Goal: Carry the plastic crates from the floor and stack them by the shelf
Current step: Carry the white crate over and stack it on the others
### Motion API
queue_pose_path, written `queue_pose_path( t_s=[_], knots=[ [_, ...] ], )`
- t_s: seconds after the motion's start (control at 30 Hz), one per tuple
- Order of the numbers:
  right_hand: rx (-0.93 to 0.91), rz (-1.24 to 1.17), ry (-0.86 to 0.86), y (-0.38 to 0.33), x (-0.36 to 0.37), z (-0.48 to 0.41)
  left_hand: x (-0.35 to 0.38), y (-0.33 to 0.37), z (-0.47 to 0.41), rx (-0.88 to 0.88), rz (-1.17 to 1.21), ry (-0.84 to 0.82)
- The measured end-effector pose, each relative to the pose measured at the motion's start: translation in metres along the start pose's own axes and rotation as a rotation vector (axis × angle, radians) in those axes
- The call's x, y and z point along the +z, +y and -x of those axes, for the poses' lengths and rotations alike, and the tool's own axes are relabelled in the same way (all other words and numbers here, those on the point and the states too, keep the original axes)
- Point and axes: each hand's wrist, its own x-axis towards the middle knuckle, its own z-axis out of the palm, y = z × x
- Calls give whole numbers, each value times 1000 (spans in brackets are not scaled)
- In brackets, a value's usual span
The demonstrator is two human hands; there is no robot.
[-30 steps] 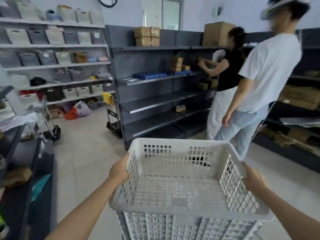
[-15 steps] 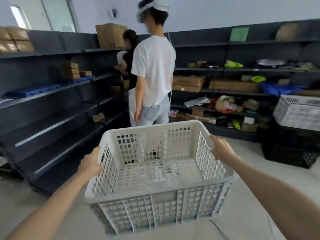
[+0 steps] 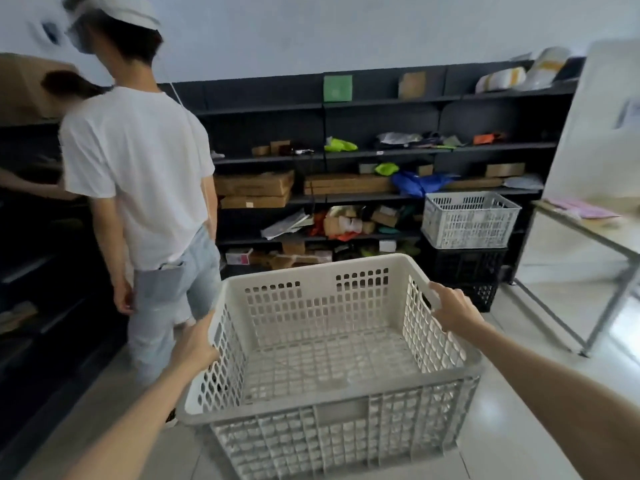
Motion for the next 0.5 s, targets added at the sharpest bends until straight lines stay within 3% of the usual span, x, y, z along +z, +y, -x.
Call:
queue_pose_path(
  t_s=[0.27, 0.5],
  knots=[
    [163, -39, 110, 75, -6, -157, 97, 107, -201, 89, 114, -141],
    [245, -139, 194, 138, -40, -297, 120, 243, -331, 229, -2, -86]
  ],
)
